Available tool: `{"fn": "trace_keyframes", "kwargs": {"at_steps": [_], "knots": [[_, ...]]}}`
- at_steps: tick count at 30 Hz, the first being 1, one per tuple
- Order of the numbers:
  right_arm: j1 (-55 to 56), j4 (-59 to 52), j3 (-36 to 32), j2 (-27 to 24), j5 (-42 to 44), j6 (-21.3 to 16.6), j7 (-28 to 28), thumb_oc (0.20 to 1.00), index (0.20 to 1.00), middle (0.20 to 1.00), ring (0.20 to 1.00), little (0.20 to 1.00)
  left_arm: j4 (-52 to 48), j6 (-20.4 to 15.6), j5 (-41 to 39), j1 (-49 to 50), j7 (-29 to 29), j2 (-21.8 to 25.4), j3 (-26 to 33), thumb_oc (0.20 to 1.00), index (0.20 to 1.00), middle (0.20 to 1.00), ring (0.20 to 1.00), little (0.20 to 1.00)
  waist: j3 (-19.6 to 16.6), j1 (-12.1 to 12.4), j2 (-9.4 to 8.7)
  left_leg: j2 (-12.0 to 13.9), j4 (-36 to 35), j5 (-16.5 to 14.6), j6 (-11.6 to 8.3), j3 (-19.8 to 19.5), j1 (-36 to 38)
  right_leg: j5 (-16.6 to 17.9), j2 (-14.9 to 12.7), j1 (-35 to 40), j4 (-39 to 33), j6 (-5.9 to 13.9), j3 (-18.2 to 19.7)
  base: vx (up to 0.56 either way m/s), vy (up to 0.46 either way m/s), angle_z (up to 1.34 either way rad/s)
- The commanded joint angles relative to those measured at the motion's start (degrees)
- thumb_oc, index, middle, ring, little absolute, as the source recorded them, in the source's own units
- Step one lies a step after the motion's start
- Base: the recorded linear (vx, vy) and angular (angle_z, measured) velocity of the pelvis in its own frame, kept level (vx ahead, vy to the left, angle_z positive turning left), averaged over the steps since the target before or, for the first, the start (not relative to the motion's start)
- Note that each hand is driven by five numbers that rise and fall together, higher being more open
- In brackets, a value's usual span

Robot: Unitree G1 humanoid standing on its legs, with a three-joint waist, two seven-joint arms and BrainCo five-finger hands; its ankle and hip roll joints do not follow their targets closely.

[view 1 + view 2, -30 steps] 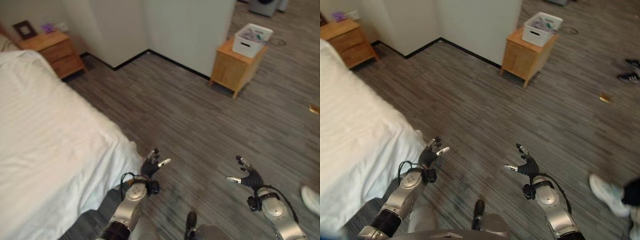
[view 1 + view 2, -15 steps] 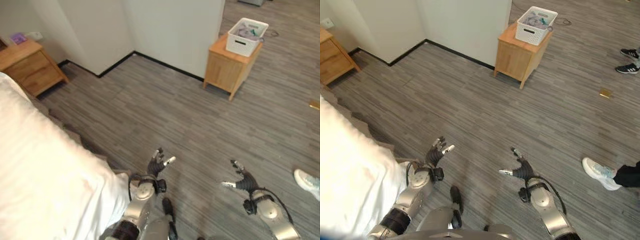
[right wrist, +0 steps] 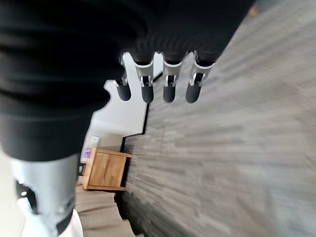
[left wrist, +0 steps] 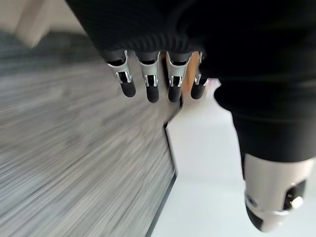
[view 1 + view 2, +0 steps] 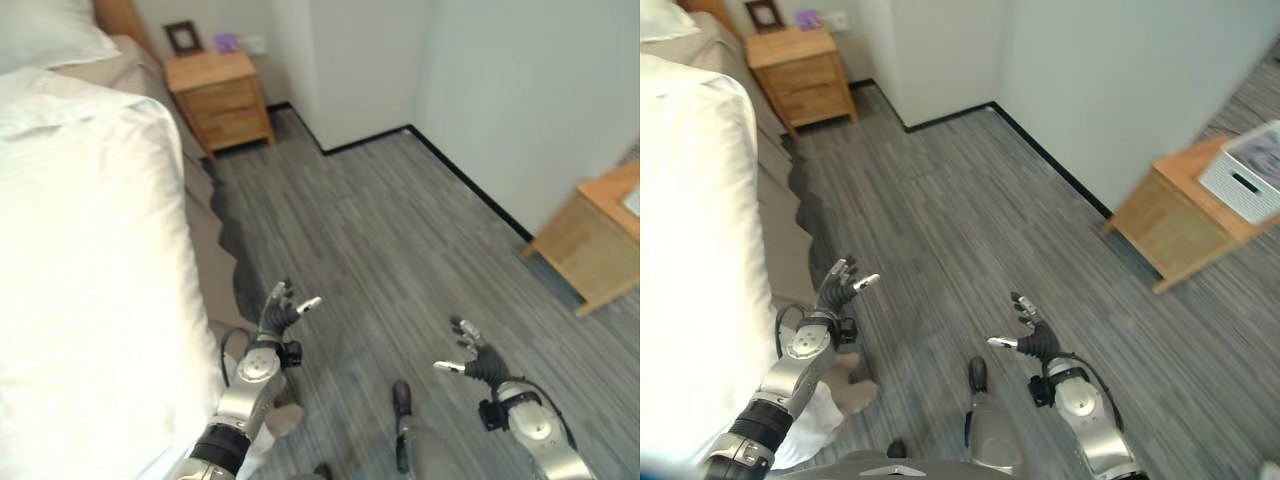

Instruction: Making the bed.

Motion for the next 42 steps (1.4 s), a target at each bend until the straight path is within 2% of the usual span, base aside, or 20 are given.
{"fn": "trace_keyframes", "kwargs": {"at_steps": [1,3,5,7,8,9,12,15,17,20,21,22,27,28,29,31,32,37,39,42], "knots": [[-4.35,-4.42,-0.47,-4.75,-0.19,-2.16,-1.19,1.000,1.000,1.000,1.000,1.000,-4.61,-3.72,-1.10,-3.82,-0.47,-1.64,-1.25,1.000,1.000,1.000,1.000,1.000,3.19,0.55,1.13,0.62,22.70,16.92,-1.44,6.93,-13.38,-0.28,-1.48,10.92,-6.83,-2.45,-4.12,0.15,-0.191,0.72],[-6.10,-4.50,0.13,-5.21,-0.64,-2.00,-1.54,1.000,1.000,1.000,1.000,1.000,-5.90,-3.84,-1.32,-3.10,-0.71,-1.03,-1.02,1.000,1.000,1.000,1.000,1.000,3.47,1.73,0.71,1.83,23.80,16.63,-1.28,10.28,-15.67,-1.61,-1.53,13.07,-7.05,-3.11,-5.68,0.34,-0.200,0.14],[-6.17,-4.74,0.03,-4.52,-0.84,-1.48,-1.47,1.000,1.000,1.000,1.000,1.000,-6.52,-3.68,-3.03,-1.83,-1.59,-1.63,-1.01,1.000,1.000,1.000,1.000,1.000,2.51,2.49,0.83,5.84,14.60,16.38,-1.73,16.03,-18.43,-4.10,-2.39,16.32,-8.51,-2.39,-7.63,0.50,-0.091,-0.04],[-6.45,-4.85,-0.06,-4.38,-1.38,-1.02,-1.19,1.000,1.000,1.000,1.000,1.000,-6.91,-3.33,-3.48,-0.99,-2.41,-1.94,-1.01,1.000,1.000,1.000,1.000,1.000,1.87,3.08,1.08,5.51,7.53,16.20,-1.57,17.29,-18.53,-5.32,-2.69,17.70,-8.51,-1.67,-8.42,0.47,0.056,0.27],[-7.04,-3.86,0.94,-4.01,-2.43,-1.18,-1.04,1.000,1.000,1.000,1.000,1.000,-7.53,-2.93,-2.80,1.51,-3.36,-2.20,-0.90,1.000,1.000,1.000,1.000,1.000,0.38,4.20,2.74,3.64,-11.15,18.59,-1.17,17.92,-17.37,-7.99,-1.69,19.85,-8.51,0.03,-9.00,0.57,0.137,0.35],[-7.07,-3.36,1.34,-4.07,-3.31,-1.03,-0.64,1.000,1.000,1.000,1.000,1.000,-7.55,-2.58,-2.20,2.41,-3.94,-2.68,-1.28,1.000,1.000,1.000,1.000,1.000,-0.31,4.54,3.59,3.85,-17.04,20.03,-1.10,18.04,-17.50,-8.91,-1.09,20.74,-8.51,0.39,-9.21,0.74,0.169,0.45],[-6.59,-2.53,1.49,-4.49,-4.93,-0.38,0.21,1.000,1.000,1.000,1.000,1.000,-8.51,-1.93,-0.61,4.60,-5.03,-3.48,-2.11,1.000,1.000,1.000,1.000,1.000,-1.82,4.83,3.63,5.37,-18.89,20.08,-2.21,21.10,-22.31,-11.55,-1.55,25.81,-8.51,1.17,-11.57,0.59,0.090,0.11],[-4.88,-2.27,0.96,-3.21,-6.85,0.44,1.39,1.000,1.000,1.000,1.000,1.000,-9.80,-1.87,-1.08,7.44,-5.91,-2.47,-1.96,1.000,1.000,1.000,1.000,1.000,-3.59,6.35,2.60,4.42,-18.89,22.40,-0.37,21.62,-19.47,-14.10,-3.33,28.63,-4.46,2.98,-11.36,0.67,0.147,0.52],[-4.03,-1.66,1.11,-2.07,-8.73,0.35,0.81,1.000,1.000,1.000,1.000,1.000,-9.43,-1.00,-0.76,7.74,-5.90,-2.46,-2.82,1.000,1.000,1.000,1.000,1.000,-4.10,7.66,0.88,2.06,-18.89,21.40,1.59,21.65,-17.77,-10.31,-5.87,25.38,6.50,4.83,-11.08,0.53,0.186,-0.24],[-3.62,-0.73,1.44,-0.69,-9.74,1.19,0.48,1.000,1.000,1.000,1.000,1.000,-8.58,0.00,0.23,7.05,-5.58,-1.68,-3.45,1.000,1.000,1.000,1.000,1.000,-2.87,7.50,-0.07,-1.05,-18.89,16.97,5.16,21.28,-11.76,7.70,-10.34,16.78,27.05,8.53,-8.33,0.51,0.249,0.04],[-3.45,-1.10,1.37,-0.35,-9.87,1.20,0.37,1.000,1.000,1.000,1.000,1.000,-8.64,0.20,0.43,7.00,-5.74,-1.27,-3.71,1.000,1.000,1.000,1.000,1.000,-2.28,6.94,-0.07,-1.88,-18.89,15.73,5.82,20.32,-9.94,9.69,-11.23,15.16,30.07,7.99,-8.06,0.65,0.196,0.58],[-3.96,-1.35,1.40,-0.15,-9.79,1.34,-0.24,1.000,1.000,1.000,1.000,1.000,-8.65,-0.01,0.44,6.19,-5.78,-0.68,-4.21,1.000,1.000,1.000,1.000,1.000,-0.99,5.73,0.85,-1.81,-18.89,13.35,6.26,18.03,-7.53,6.95,-11.34,9.56,33.12,6.11,-8.89,0.60,0.102,0.79],[-4.16,-3.20,0.50,-0.38,-8.44,0.85,-0.81,1.000,1.000,1.000,1.000,1.000,-8.14,-0.40,-0.68,3.96,-5.57,-0.69,-5.37,1.000,1.000,1.000,1.000,1.000,0.72,2.75,1.54,-1.99,-18.89,11.43,4.79,11.59,-5.28,-3.88,-5.25,2.23,23.70,3.00,-8.19,0.33,-0.038,1.36],[-4.20,-3.19,0.49,-0.39,-8.44,0.85,-0.82,1.000,1.000,1.000,1.000,1.000,-8.12,-0.41,-0.68,3.92,-5.57,-0.70,-5.36,1.000,1.000,1.000,1.000,1.000,0.67,2.63,1.71,-1.79,-18.89,11.55,4.75,11.46,-5.42,-3.59,-5.05,2.33,23.30,2.91,-8.41,0.45,-0.161,0.96],[-4.26,-3.27,0.55,-0.36,-8.29,0.70,-1.09,1.000,1.000,1.000,1.000,1.000,-6.84,-0.59,-0.88,3.79,-5.26,-1.11,-4.76,1.000,1.000,1.000,1.000,1.000,0.58,1.68,0.75,-2.83,-18.89,9.59,3.64,8.63,-3.44,-3.64,-2.38,2.40,7.37,2.95,-6.35,0.42,-0.169,0.95],[-3.99,-3.33,0.59,-0.55,-8.48,0.61,-1.15,1.000,1.000,1.000,1.000,1.000,-6.51,-0.83,-0.43,4.08,-5.49,-0.98,-4.20,1.000,1.000,1.000,1.000,1.000,0.47,0.64,0.32,-2.93,-18.89,8.48,3.23,6.82,-2.37,-1.92,-0.07,3.04,-2.60,2.67,-0.52,0.49,-0.182,0.80],[-3.81,-3.58,0.57,-0.82,-8.81,0.64,-0.90,1.000,1.000,1.000,1.000,1.000,-6.38,-0.98,-0.28,4.09,-5.57,-0.69,-3.65,1.000,1.000,1.000,1.000,1.000,0.28,0.31,0.09,-3.13,-18.89,7.80,2.98,5.50,-1.61,-0.34,0.08,1.97,-4.84,3.15,1.89,0.31,-0.107,0.95],[-2.67,-4.26,0.84,-1.22,-10.38,0.76,0.07,1.000,1.000,1.000,1.000,1.000,-6.00,-1.37,0.63,6.09,-5.81,-0.17,-1.35,1.000,1.000,1.000,1.000,1.000,-0.15,-0.90,0.26,-2.15,-18.89,3.50,1.94,2.39,5.03,3.31,-0.43,1.23,-5.87,3.98,0.36,0.44,-0.210,0.72],[-2.33,-3.37,1.29,-0.90,-9.23,0.37,0.52,1.000,1.000,1.000,1.000,1.000,-6.40,-1.69,0.17,7.82,-6.05,-0.89,-0.62,1.000,1.000,1.000,1.000,1.000,-0.94,-0.61,1.14,-1.13,-12.13,4.91,0.78,3.10,4.87,2.75,-0.43,4.13,-6.24,2.78,-0.43,0.34,-0.221,0.34],[-2.17,-4.02,-0.01,-2.43,-4.97,-0.87,-0.30,1.000,1.000,1.000,1.000,1.000,-8.41,-2.27,-3.03,6.93,-6.34,-1.42,-1.18,1.000,1.000,1.000,1.000,1.000,2.17,-0.30,0.51,-0.43,9.11,10.10,-1.26,5.26,-7.74,0.37,-1.46,8.45,-5.43,-0.81,-2.41,0.10,-0.237,0.34]]}}
